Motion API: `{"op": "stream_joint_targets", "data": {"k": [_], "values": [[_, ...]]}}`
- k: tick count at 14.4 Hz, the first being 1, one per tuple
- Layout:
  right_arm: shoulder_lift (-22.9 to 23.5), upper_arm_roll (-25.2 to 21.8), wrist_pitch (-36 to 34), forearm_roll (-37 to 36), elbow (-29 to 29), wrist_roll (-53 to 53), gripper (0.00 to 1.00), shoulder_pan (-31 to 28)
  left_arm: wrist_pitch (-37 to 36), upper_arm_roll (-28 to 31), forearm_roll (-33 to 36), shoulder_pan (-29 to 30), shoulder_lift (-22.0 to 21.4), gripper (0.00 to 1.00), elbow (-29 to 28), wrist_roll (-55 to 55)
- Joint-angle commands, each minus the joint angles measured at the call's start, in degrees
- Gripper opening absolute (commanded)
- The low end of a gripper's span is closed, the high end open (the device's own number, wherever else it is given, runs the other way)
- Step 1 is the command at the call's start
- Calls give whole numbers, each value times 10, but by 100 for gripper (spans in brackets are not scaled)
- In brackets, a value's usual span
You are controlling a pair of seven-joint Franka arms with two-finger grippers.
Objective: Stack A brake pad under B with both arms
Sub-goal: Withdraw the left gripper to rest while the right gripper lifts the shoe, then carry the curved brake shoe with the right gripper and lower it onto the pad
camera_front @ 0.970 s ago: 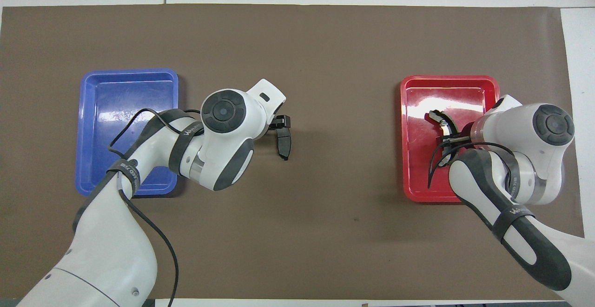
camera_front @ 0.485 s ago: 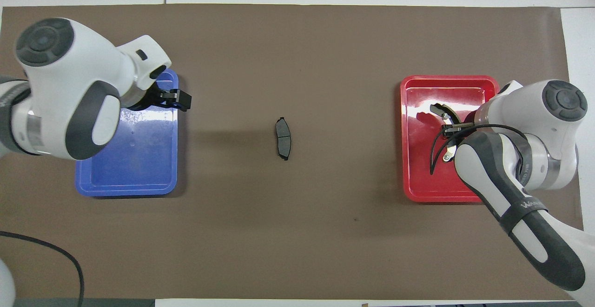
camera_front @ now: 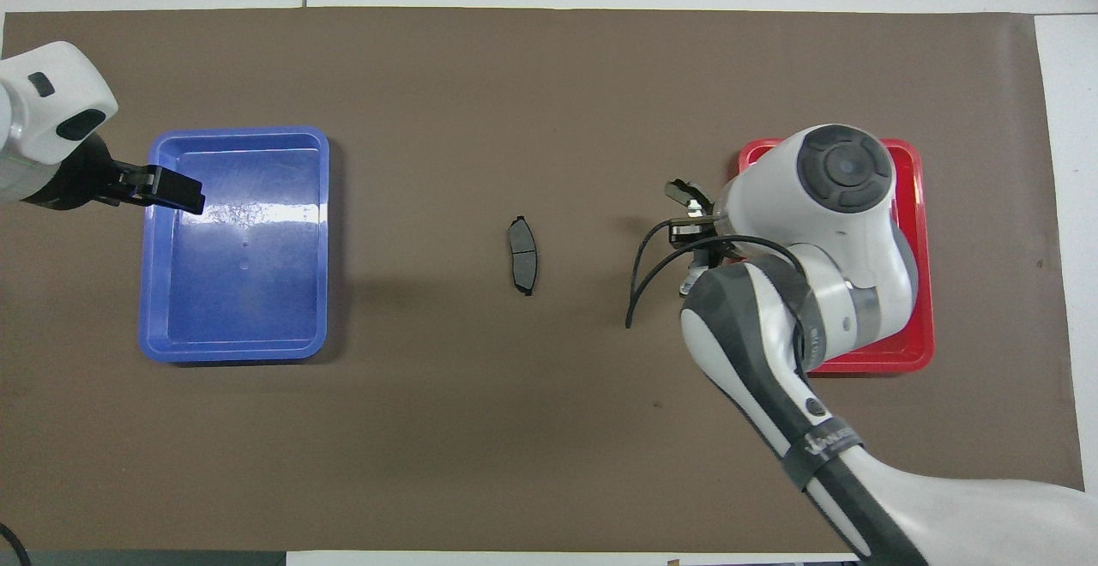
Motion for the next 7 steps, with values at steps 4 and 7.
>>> {"op": "stream_joint_targets", "data": {"k": [4,7], "values": [[151,-4,-8,8,190,102,0,88,-54,-4,0,41,-23,99,9,59],[178,-4,22,9,205,115,0,119,-71,-4,0,51,-30,99,8,60]]}}
